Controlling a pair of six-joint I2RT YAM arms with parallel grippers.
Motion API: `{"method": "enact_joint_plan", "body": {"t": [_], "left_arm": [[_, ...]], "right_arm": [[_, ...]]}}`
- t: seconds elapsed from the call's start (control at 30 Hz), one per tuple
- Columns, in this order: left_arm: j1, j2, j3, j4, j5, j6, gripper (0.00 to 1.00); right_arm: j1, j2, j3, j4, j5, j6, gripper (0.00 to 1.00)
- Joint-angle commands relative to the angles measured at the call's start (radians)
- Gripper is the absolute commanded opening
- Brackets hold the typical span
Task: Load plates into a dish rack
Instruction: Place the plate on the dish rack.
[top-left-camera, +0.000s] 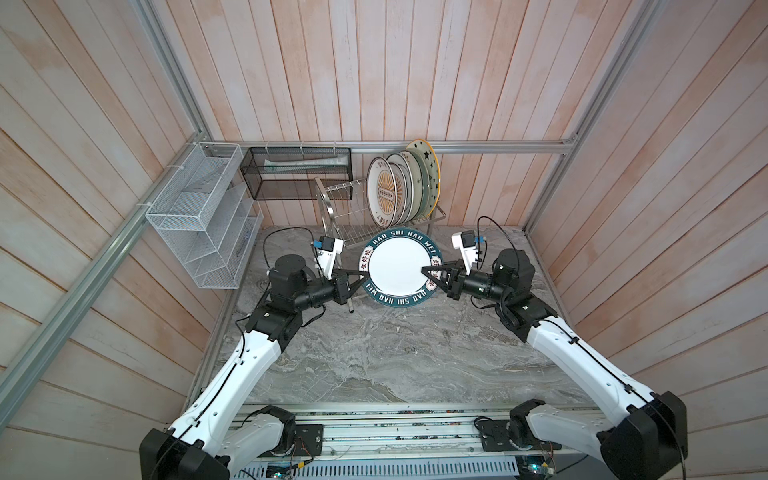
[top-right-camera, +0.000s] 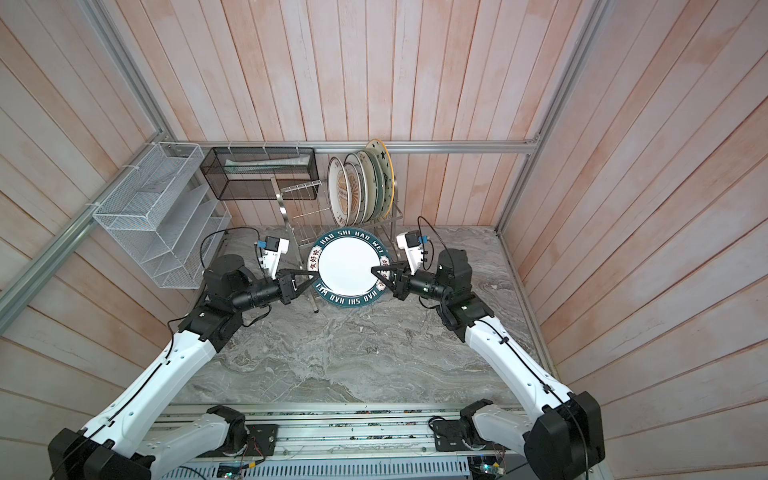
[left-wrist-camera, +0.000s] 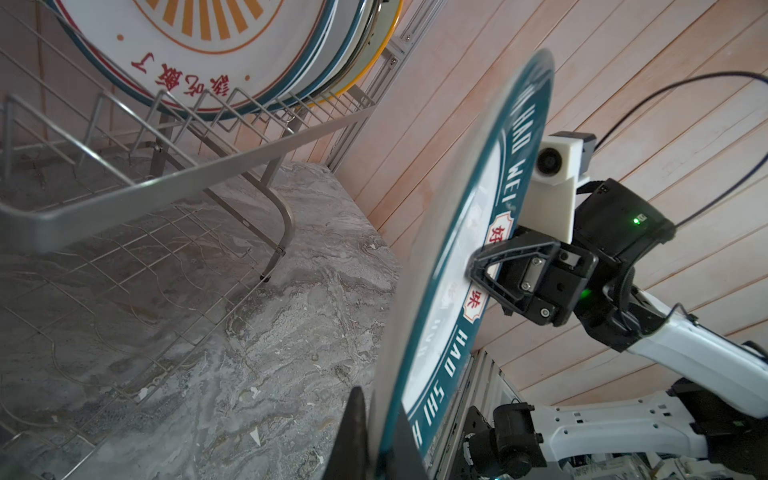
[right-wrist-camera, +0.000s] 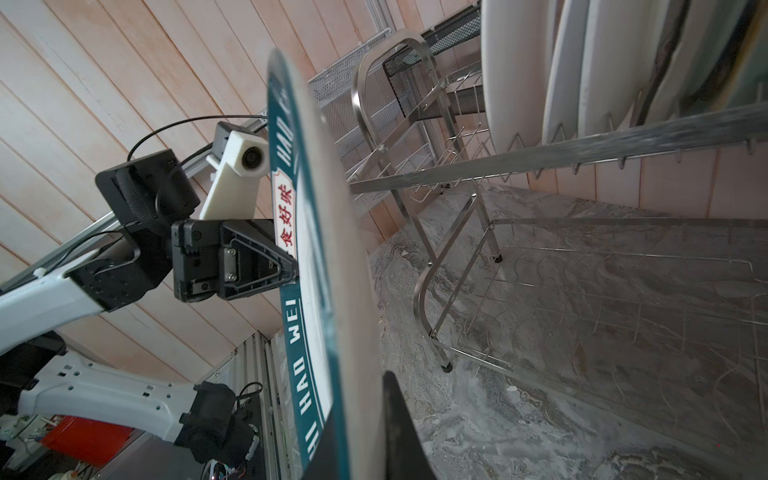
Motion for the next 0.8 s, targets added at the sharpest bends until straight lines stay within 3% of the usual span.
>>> {"method": "enact_joint_plan", "body": {"t": [0.0, 0.4, 0.5, 0.6, 0.67, 0.77], "left_arm": [[0.000, -0.022, 0.001, 0.057, 0.000, -0.046, 0.00], [0.000, 0.004, 0.054, -0.038, -0.059, -0.026, 0.02], [0.000, -0.005, 0.053, -0.039, -0.079, -0.022, 0.16], [0.002, -0.011, 0.056, -0.048, -0.087, -0.018, 0.38], [0.002, -0.014, 0.060, -0.060, -0.094, -0.011, 0.44], [0.003, -0.023, 0.063, -0.079, -0.111, -0.001, 0.45]], "right_arm": [[0.031, 0.008, 0.031, 0.034, -0.089, -0.055, 0.01], [0.031, -0.004, 0.041, 0.001, -0.019, -0.091, 0.00], [0.026, -0.031, 0.043, -0.024, 0.041, -0.119, 0.00], [0.013, -0.052, 0.041, -0.027, 0.062, -0.126, 0.00], [0.004, -0.064, 0.041, -0.023, 0.081, -0.124, 0.00], [-0.013, -0.082, 0.033, -0.012, 0.104, -0.121, 0.00]]}}
